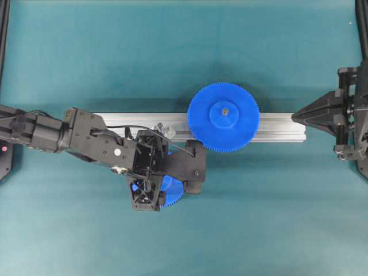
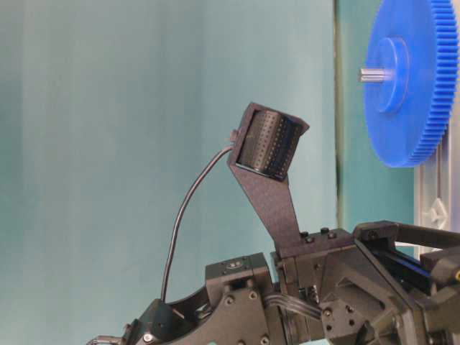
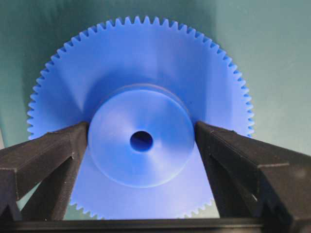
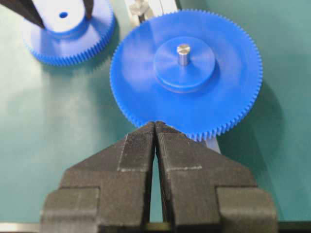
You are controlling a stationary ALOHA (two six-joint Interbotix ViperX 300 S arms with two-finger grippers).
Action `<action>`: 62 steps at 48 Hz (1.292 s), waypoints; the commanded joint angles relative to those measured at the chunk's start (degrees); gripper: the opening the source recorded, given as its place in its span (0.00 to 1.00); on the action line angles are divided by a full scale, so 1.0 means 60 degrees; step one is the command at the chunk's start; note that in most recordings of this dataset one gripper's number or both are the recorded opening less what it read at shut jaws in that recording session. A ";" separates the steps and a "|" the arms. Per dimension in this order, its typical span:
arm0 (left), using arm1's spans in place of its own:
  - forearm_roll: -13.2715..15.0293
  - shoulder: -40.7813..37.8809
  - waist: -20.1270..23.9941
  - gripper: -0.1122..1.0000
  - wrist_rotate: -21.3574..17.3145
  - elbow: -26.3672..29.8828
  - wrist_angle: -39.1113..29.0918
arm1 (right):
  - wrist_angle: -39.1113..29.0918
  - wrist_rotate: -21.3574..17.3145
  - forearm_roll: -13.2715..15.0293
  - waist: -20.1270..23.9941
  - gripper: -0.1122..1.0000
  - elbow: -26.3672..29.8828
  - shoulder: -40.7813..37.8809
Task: Insert the small gear onto the shaft.
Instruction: 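Close the left gripper on the small blue gear's hub, then lift the small blue gear upright with the left gripper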
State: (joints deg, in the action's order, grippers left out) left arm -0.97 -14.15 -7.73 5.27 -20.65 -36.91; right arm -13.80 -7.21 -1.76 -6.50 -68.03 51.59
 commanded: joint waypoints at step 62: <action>-0.0015 -0.0190 -0.0044 0.74 0.0073 -0.0146 0.0000 | 0.0044 -0.0073 0.0000 -0.0029 0.18 0.0103 -0.0044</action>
State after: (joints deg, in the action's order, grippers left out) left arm -0.97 -14.59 -7.82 5.71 -21.09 -36.91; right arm -13.80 -7.21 -1.76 -6.50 -68.12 51.59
